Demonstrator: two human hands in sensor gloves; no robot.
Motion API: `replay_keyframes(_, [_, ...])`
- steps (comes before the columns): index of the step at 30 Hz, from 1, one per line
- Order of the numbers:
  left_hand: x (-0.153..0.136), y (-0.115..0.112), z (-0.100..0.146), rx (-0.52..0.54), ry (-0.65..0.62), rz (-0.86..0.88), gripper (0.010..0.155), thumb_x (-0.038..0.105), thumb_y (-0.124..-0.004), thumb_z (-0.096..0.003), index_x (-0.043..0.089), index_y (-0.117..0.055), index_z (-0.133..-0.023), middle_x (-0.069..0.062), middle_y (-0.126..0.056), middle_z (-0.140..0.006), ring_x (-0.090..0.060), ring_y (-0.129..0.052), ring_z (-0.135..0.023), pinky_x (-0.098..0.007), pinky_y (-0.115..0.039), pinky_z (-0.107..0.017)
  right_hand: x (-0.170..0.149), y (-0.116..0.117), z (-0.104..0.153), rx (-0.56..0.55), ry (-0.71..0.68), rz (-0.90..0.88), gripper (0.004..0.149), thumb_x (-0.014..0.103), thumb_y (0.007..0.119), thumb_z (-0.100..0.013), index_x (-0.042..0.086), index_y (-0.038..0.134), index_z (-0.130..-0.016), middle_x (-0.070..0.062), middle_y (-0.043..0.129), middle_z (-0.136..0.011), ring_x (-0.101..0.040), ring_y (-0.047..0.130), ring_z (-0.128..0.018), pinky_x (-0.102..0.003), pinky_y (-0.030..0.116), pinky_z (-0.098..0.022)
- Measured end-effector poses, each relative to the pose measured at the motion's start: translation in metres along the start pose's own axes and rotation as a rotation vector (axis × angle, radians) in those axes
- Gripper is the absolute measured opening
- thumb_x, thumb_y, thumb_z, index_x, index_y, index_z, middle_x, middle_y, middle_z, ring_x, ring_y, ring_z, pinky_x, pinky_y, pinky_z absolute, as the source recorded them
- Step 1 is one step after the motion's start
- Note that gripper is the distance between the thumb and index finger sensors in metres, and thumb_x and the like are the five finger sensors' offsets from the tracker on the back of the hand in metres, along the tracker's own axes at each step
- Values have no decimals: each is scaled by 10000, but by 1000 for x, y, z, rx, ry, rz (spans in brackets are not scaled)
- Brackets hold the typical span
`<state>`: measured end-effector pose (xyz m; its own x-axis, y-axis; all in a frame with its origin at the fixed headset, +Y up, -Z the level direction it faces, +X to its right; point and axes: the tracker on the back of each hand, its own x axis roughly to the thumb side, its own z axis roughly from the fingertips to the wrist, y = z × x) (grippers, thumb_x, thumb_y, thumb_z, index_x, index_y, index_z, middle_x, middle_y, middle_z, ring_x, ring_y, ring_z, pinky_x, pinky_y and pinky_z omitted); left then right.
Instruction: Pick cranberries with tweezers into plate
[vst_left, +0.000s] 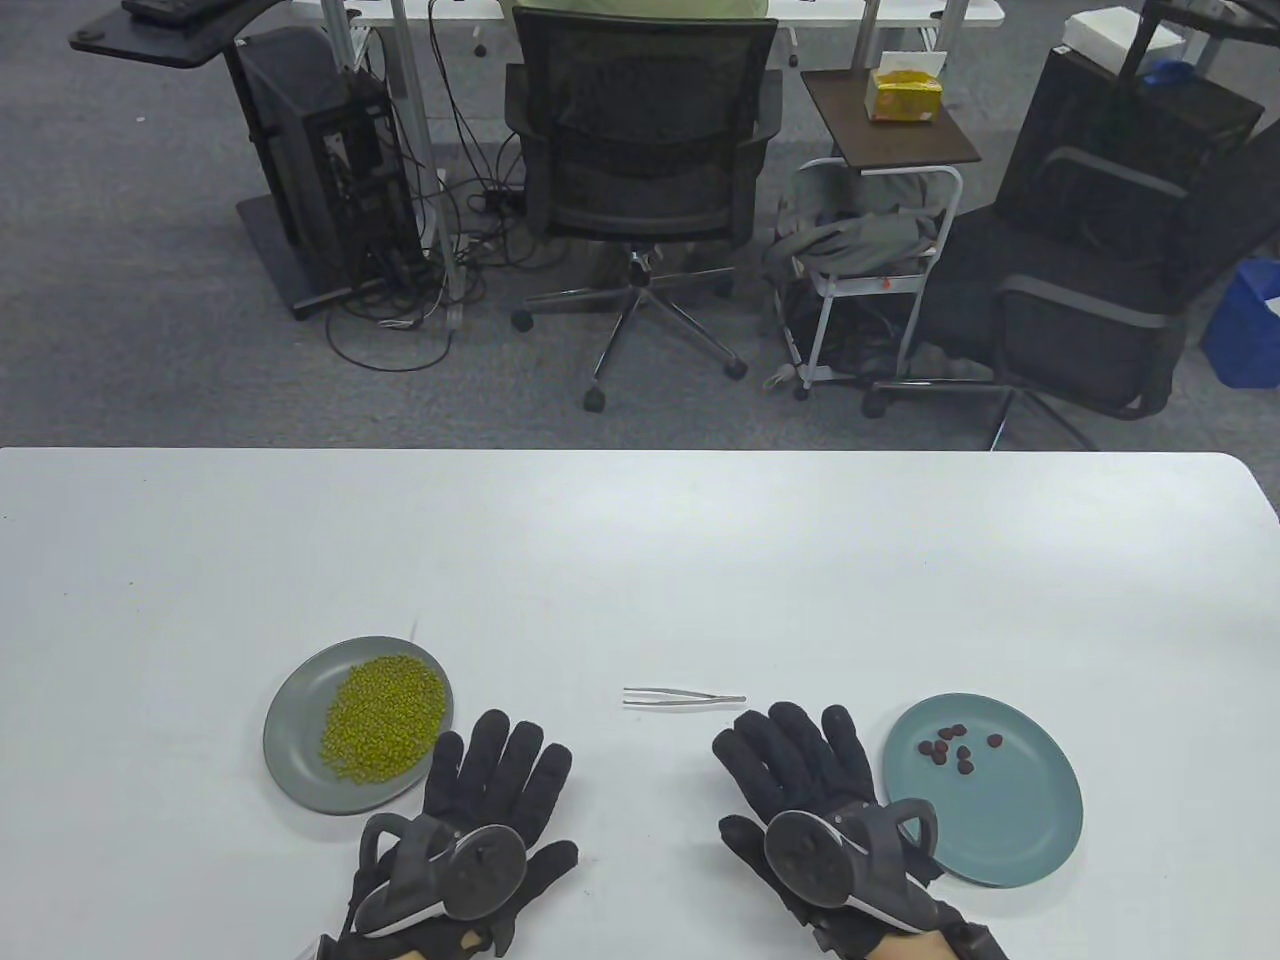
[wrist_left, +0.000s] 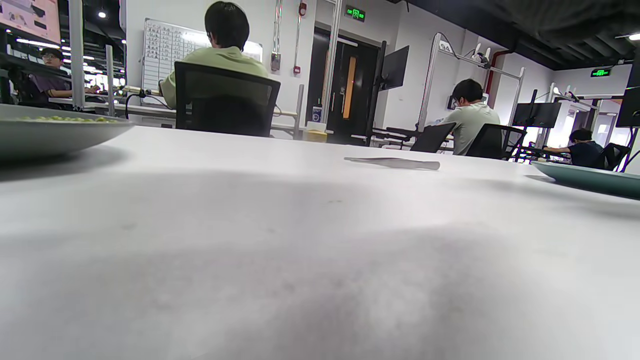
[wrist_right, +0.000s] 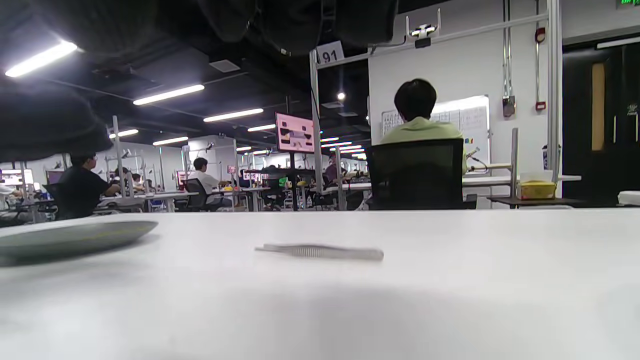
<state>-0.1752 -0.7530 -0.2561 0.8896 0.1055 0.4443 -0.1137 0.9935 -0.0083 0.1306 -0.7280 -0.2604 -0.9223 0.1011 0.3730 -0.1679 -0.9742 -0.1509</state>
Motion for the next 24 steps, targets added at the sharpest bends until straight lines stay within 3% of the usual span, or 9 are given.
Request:
replay_keyframes(2, [1, -1, 0, 3, -4, -1, 841, 701, -629, -418, 388, -186, -1061, 30, -257, -1136, -338, -160, -1113, -645, -197, -770, -2, 0, -2, 29, -4, -9, 781, 653, 601, -337, 459, 231, -997, 147, 177, -1138, -236, 192, -1119, -518, 74, -802])
replay_keyframes(5, [1, -1, -1, 1, -2, -2, 841, 702, -628, -419, 390, -184, -1061, 31, -254, -1136, -337, -156, -1113, -645, -193, -769, -5, -3, -4, -4, 11, 0, 778, 651, 605, -340, 457, 238, -998, 148, 196, -1135, -237, 180, -1120, -523, 68, -799])
replay_keyframes(24, [2, 0, -3, -13, -13, 11, 836, 695, -634, -423, 387, -193, -1064, 27, -260, -1137, -341, -155, -1111, -644, -193, -768, -6, 1, -12, 31, -4, -37, 773, 644, 624, -342, 444, 280, -1005, 136, 222, -1141, -242, 214, -1123, -547, 85, -799])
